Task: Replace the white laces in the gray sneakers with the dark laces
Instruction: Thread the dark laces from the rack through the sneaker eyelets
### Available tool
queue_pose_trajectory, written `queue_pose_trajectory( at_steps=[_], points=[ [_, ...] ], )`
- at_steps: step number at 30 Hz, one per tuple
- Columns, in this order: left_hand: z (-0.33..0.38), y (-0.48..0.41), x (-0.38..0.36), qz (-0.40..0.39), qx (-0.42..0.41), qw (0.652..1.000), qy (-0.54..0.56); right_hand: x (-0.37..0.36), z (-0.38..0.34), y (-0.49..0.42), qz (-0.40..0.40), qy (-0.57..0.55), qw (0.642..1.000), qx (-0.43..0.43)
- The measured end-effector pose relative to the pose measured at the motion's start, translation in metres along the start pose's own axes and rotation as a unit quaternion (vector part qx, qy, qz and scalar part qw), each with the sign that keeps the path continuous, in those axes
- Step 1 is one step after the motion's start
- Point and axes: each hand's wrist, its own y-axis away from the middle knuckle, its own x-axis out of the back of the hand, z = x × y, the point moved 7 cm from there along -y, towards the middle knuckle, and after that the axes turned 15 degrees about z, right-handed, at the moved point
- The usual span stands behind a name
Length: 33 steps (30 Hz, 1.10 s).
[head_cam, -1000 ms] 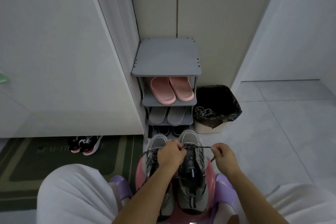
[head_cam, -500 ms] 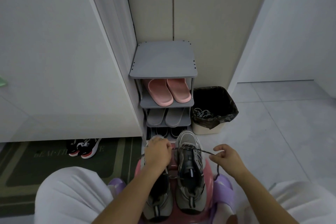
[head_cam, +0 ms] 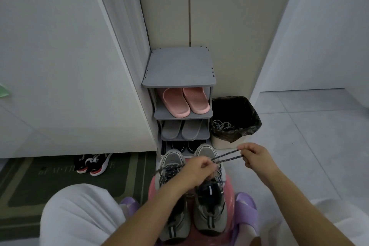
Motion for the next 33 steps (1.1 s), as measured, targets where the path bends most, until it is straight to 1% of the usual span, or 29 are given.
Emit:
queue_pose_trajectory(
  at_steps=[1, 3, 4, 6, 7, 8, 9, 10, 11, 12, 13, 14, 15, 16, 18, 20, 23, 25, 28, 33],
  points=[
    [-0.003, 0.0, 0.009, -0.002, 0.005, 1.0, -0.019, 0.004, 0.004, -0.006, 0.01, 0.067, 0.997, 0.03],
    [-0.014, 0.0, 0.026, -0.02, 0.025, 0.997, -0.065, 0.008, 0.01, -0.016, 0.024, 0.177, 0.981, 0.08],
    [-0.019, 0.001, 0.033, -0.034, 0.034, 0.994, -0.096, 0.009, 0.012, -0.02, 0.026, 0.216, 0.971, 0.097],
    [-0.031, 0.003, 0.047, -0.049, 0.043, 0.985, -0.162, 0.007, 0.014, -0.024, 0.018, 0.272, 0.957, 0.103],
    [-0.035, 0.003, 0.053, -0.044, 0.04, 0.98, -0.187, 0.005, 0.016, -0.024, 0.01, 0.307, 0.946, 0.104],
    [-0.036, 0.003, 0.057, -0.031, 0.033, 0.978, -0.204, 0.003, 0.016, -0.023, 0.004, 0.353, 0.928, 0.117],
    [-0.034, 0.003, 0.06, -0.015, 0.025, 0.978, -0.209, -0.002, 0.012, -0.018, 0.005, 0.393, 0.907, 0.148],
    [-0.031, 0.003, 0.06, 0.002, 0.017, 0.979, -0.203, -0.009, 0.004, -0.01, 0.003, 0.405, 0.894, 0.193],
    [-0.026, 0.001, 0.057, 0.016, 0.011, 0.982, -0.19, -0.02, -0.004, 0.0, -0.01, 0.383, 0.894, 0.234],
    [-0.021, 0.0, 0.052, 0.026, 0.005, 0.984, -0.178, -0.031, -0.011, 0.014, -0.039, 0.343, 0.901, 0.261],
    [-0.016, -0.003, 0.045, 0.034, -0.001, 0.984, -0.173, -0.042, -0.015, 0.028, -0.079, 0.302, 0.914, 0.258],
    [-0.011, -0.006, 0.038, 0.045, -0.009, 0.983, -0.177, -0.054, -0.016, 0.041, -0.126, 0.265, 0.927, 0.234],
    [-0.007, -0.009, 0.032, 0.06, -0.016, 0.98, -0.191, -0.063, -0.015, 0.053, -0.167, 0.243, 0.932, 0.211],
    [-0.003, -0.012, 0.027, 0.079, -0.024, 0.973, -0.214, -0.069, -0.012, 0.058, -0.19, 0.232, 0.933, 0.198],
    [-0.002, -0.019, 0.021, 0.112, -0.046, 0.956, -0.266, -0.068, -0.005, 0.052, -0.179, 0.212, 0.944, 0.176],
    [-0.005, -0.022, 0.013, 0.119, -0.054, 0.95, -0.285, -0.055, 0.005, 0.034, -0.129, 0.217, 0.955, 0.153],
    [-0.016, -0.026, 0.001, 0.112, -0.049, 0.948, -0.293, -0.042, 0.014, 0.015, -0.077, 0.279, 0.945, 0.152],
    [-0.023, -0.028, -0.006, 0.112, -0.05, 0.947, -0.297, -0.043, 0.018, 0.008, -0.074, 0.3, 0.938, 0.155],
    [-0.03, -0.03, -0.013, 0.11, -0.04, 0.948, -0.296, -0.053, 0.022, 0.004, -0.086, 0.351, 0.913, 0.188],
    [-0.035, -0.03, -0.017, 0.101, -0.024, 0.953, -0.286, -0.06, 0.021, 0.004, -0.088, 0.355, 0.901, 0.232]
  ],
)
